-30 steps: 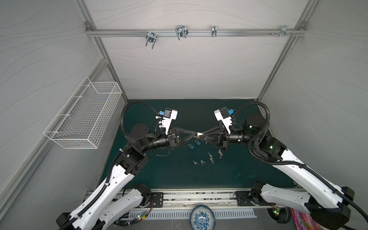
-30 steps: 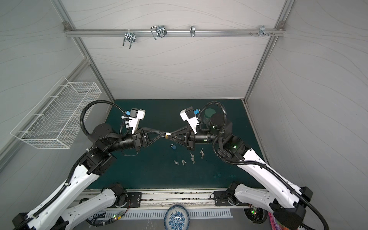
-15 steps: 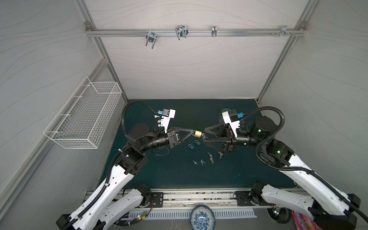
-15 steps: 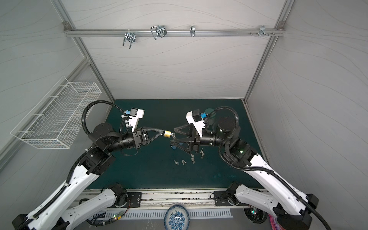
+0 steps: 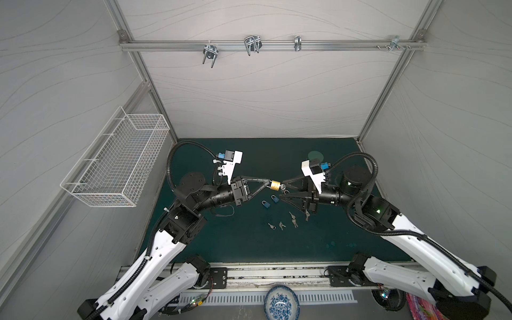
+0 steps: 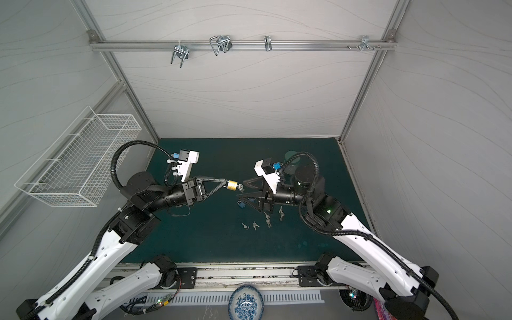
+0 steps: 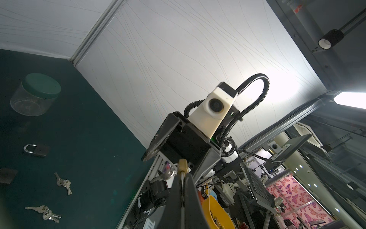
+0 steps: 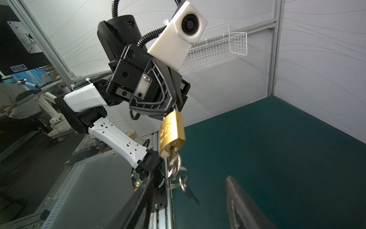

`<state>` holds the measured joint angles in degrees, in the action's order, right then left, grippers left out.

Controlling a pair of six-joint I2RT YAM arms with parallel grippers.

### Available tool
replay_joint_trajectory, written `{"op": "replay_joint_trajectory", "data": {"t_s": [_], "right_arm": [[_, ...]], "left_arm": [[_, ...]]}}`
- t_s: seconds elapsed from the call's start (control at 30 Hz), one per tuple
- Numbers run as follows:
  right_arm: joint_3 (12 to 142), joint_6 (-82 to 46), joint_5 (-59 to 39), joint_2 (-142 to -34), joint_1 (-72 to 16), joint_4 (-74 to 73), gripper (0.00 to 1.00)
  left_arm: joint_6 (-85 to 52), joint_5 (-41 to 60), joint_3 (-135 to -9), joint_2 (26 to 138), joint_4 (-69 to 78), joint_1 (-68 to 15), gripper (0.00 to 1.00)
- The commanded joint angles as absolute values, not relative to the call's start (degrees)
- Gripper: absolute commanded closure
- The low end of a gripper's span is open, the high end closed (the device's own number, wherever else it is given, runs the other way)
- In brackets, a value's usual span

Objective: Lock with the key

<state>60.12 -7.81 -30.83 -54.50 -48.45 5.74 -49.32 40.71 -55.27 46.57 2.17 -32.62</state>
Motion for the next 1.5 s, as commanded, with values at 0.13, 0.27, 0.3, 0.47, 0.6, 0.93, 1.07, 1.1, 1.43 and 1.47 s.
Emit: {"op": "replay_joint_trajectory", "data": {"t_s": [0.13, 0.27, 0.3, 0.47, 0.6, 0.93, 1.07, 1.1, 1.43, 1.47], "right_arm": [[59.68, -7.6, -31.99, -54.79, -48.16, 2.04, 0.67], [59.33, -7.63, -31.8, -54.45, -48.17, 2.26, 0.81], [59.24, -7.35, -31.52, -54.4, -48.18, 2.53, 0.84], [58.82, -6.86, -30.55, -53.55, -48.16, 3.87, 0.96], [58.02, -6.11, -28.23, -51.84, -48.16, 4.99, 1.0], [56.52, -4.26, -23.36, -47.72, -47.88, 8.25, 1.0], [57.52, -2.74, -22.7, -47.87, -47.81, 11.38, 1.0], [57.72, -2.48, -22.45, -47.91, -47.81, 12.22, 1.0], [59.21, 3.56, -13.75, -55.42, -50.65, 31.44, 1.0], [58.74, 3.56, -12.08, -56.66, -51.73, 32.36, 1.0]], "left_arm": [[-49.93, 40.79, -55.63, 46.12, 6.79, -32.27, 1.0], [-50.01, 40.87, -55.64, 46.11, 6.77, -32.29, 1.0], [-49.71, 40.63, -55.63, 46.06, 6.43, -32.26, 1.0], [-49.44, 40.39, -55.94, 46.09, 6.03, -32.33, 1.0], [-48.81, 40.27, -56.47, 45.82, 5.01, -31.73, 1.0], [-48.88, 42.44, -56.42, 45.46, 4.56, -29.74, 1.0], [-48.54, 42.54, -56.04, 45.43, 3.59, -29.46, 1.0], [-48.04, 42.54, -56.27, 45.49, 2.65, -29.41, 1.0], [-35.79, 30.62, -59.68, 42.87, -20.8, -29.41, 1.0], [-35.23, 27.16, -59.55, 42.48, -23.44, -29.42, 1.0]]}}
